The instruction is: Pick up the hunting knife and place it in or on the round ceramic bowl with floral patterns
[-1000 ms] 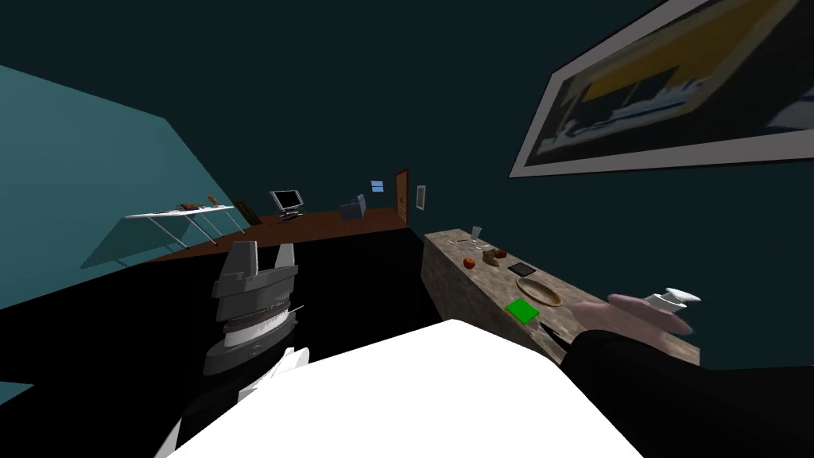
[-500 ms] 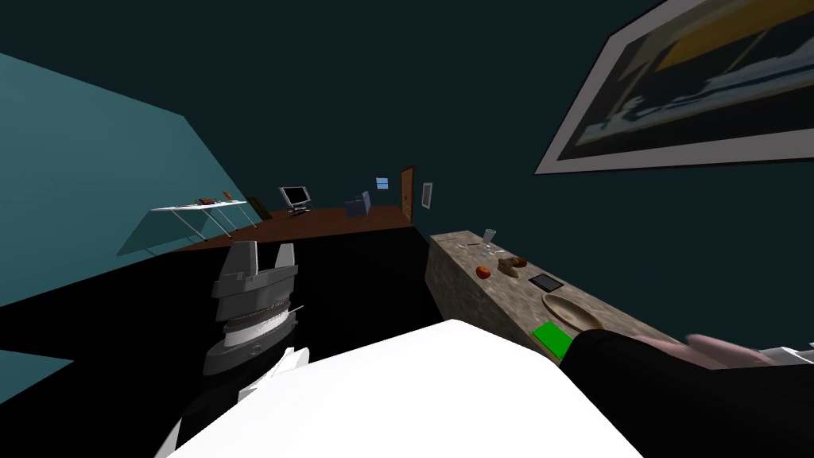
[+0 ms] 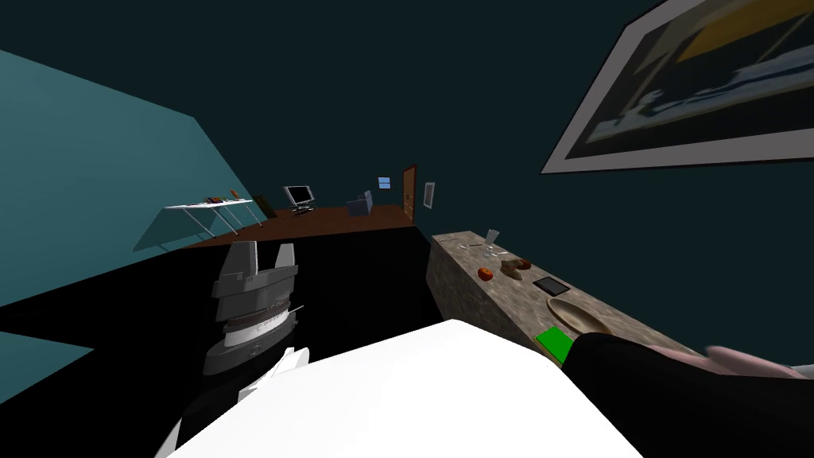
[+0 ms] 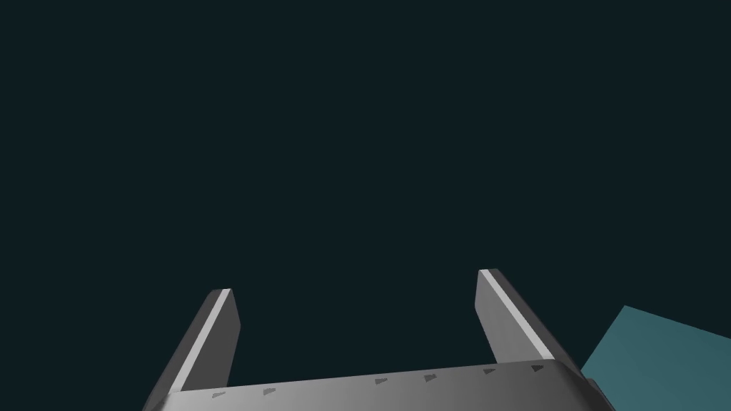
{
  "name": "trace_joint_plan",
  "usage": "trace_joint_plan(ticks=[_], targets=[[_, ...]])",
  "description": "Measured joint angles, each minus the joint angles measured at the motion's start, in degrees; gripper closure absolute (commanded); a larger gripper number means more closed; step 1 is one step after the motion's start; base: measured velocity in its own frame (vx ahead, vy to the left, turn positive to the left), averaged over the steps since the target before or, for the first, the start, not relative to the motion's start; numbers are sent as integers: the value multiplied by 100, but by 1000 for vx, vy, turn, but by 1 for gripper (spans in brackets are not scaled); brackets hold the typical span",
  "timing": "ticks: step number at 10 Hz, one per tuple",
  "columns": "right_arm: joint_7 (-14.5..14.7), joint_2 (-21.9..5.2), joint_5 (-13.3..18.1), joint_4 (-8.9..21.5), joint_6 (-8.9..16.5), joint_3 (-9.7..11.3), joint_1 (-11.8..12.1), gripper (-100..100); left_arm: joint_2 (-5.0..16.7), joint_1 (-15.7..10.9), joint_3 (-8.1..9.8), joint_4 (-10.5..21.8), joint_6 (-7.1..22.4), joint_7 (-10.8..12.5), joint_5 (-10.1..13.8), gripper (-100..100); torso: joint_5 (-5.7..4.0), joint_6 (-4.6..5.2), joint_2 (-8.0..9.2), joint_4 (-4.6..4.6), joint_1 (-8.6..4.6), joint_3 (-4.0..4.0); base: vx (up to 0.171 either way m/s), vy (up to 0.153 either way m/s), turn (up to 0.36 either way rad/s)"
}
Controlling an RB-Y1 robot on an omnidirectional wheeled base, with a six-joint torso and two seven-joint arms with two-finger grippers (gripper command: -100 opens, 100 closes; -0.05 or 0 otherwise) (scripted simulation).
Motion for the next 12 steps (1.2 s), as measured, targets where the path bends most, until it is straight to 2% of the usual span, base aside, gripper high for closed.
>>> trace_joint_plan(ticks=[2,3,4,8,9,12], targets=[[-106,116,215,-18,42,-254,143,-100,0,0,0,0,0,0,0,0,0,0,-1,0,2,-1,2,-14,42],[-158,177,337,-97,107,-464,334,-100,0,0,0,0,0,0,0,0,-3,2,0,0,1,0,1,-11,12],[-205,237,435,-77,115,-554,367,-100,0,0,0,0,0,0,0,0,-7,1,1,1,-4,1,0,-8,29],[-519,575,1028,-70,200,-1154,705,-100,0,0,0,0,0,0,0,0,-27,3,8,5,-31,6,1,-11,30],[-523,579,1036,-67,197,-1167,711,100,0,0,0,0,0,0,0,0,-27,3,8,5,-30,7,0,0,0],[-518,574,1038,-65,199,-1167,710,100,0,0,0,0,0,0,0,0,-29,6,9,6,-29,7,0,0,0]])
